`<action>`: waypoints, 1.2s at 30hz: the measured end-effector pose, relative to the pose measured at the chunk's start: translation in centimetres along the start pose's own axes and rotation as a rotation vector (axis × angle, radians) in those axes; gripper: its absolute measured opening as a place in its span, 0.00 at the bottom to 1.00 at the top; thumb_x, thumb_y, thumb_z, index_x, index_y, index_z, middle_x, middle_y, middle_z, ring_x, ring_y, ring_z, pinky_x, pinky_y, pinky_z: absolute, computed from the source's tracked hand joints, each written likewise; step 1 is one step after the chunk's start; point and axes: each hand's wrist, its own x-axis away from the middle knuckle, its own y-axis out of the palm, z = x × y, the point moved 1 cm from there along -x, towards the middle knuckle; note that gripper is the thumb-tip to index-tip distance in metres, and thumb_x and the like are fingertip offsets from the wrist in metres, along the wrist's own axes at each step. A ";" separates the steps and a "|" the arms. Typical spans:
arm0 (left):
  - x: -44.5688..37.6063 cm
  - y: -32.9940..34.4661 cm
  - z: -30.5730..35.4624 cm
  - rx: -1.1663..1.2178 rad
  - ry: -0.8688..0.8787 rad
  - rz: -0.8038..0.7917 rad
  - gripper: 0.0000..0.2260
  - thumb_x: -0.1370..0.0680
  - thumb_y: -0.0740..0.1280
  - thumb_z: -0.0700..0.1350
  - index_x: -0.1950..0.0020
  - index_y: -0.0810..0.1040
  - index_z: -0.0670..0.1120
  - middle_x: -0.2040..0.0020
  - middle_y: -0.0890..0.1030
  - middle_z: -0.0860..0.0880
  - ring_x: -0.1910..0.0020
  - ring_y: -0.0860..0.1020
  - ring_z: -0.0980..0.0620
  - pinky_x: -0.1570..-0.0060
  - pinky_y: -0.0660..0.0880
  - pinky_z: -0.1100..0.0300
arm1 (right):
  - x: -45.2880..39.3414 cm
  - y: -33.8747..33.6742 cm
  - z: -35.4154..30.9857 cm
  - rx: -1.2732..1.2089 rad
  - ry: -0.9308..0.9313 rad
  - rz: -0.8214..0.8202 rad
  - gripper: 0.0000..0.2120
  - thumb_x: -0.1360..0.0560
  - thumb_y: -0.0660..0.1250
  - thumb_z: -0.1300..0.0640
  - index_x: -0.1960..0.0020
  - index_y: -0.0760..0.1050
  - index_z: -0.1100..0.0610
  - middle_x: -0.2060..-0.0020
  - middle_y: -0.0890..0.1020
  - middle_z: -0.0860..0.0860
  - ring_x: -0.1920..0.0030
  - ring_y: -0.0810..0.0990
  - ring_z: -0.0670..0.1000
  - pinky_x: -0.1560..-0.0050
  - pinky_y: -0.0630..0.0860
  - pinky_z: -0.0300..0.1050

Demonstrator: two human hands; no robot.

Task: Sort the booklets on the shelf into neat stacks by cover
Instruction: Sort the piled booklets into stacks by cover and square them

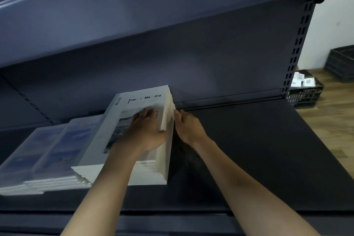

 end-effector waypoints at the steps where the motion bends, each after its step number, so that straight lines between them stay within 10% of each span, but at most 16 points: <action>1: 0.0 0.0 0.0 0.002 0.003 0.003 0.32 0.25 0.62 0.51 0.25 0.53 0.44 0.25 0.55 0.48 0.27 0.53 0.45 0.31 0.57 0.53 | 0.1 0.3 -0.1 -0.076 0.004 -0.007 0.24 0.18 0.46 0.46 0.34 0.67 0.62 0.33 0.69 0.57 0.31 0.65 0.56 0.37 0.62 0.43; 4: -0.2 0.2 -0.3 -0.009 0.016 0.014 0.31 0.24 0.61 0.54 0.25 0.54 0.46 0.25 0.56 0.49 0.27 0.55 0.46 0.31 0.58 0.52 | 0.3 1.9 -0.8 -0.250 -0.027 0.000 0.30 0.20 0.43 0.42 0.26 0.57 0.60 0.26 0.60 0.55 0.26 0.55 0.52 0.26 0.50 0.46; 13: -0.2 0.5 -0.8 0.002 0.006 0.042 0.35 0.24 0.56 0.63 0.24 0.52 0.46 0.24 0.55 0.49 0.26 0.53 0.48 0.29 0.54 0.54 | -0.1 3.5 -0.6 -0.657 0.122 0.028 0.28 0.20 0.45 0.42 0.26 0.60 0.54 0.28 0.65 0.49 0.29 0.62 0.46 0.27 0.55 0.47; 23: -0.5 -1.8 -4.9 0.189 -0.078 0.289 0.26 0.22 0.53 0.61 0.29 0.66 0.48 0.30 0.68 0.44 0.31 0.65 0.42 0.33 0.63 0.49 | -0.3 3.2 -0.4 -0.665 0.133 0.085 0.24 0.18 0.46 0.45 0.25 0.58 0.52 0.27 0.63 0.48 0.28 0.60 0.47 0.29 0.54 0.41; 31: -3.9 -0.7 -10.3 -0.034 -0.180 0.127 0.36 0.29 0.44 0.72 0.27 0.60 0.53 0.27 0.63 0.41 0.30 0.61 0.36 0.32 0.61 0.43 | -0.2 3.8 -1.2 -0.658 0.123 0.108 0.23 0.18 0.45 0.47 0.27 0.59 0.55 0.33 0.68 0.50 0.30 0.63 0.51 0.37 0.58 0.40; 36: -3.2 0.1 -11.1 0.059 -0.251 0.100 0.40 0.31 0.38 0.74 0.25 0.55 0.54 0.24 0.56 0.43 0.27 0.54 0.38 0.30 0.54 0.39 | -0.4 3.9 -0.7 -0.704 0.113 0.413 0.25 0.18 0.44 0.48 0.23 0.45 0.53 0.24 0.48 0.45 0.25 0.46 0.43 0.26 0.43 0.42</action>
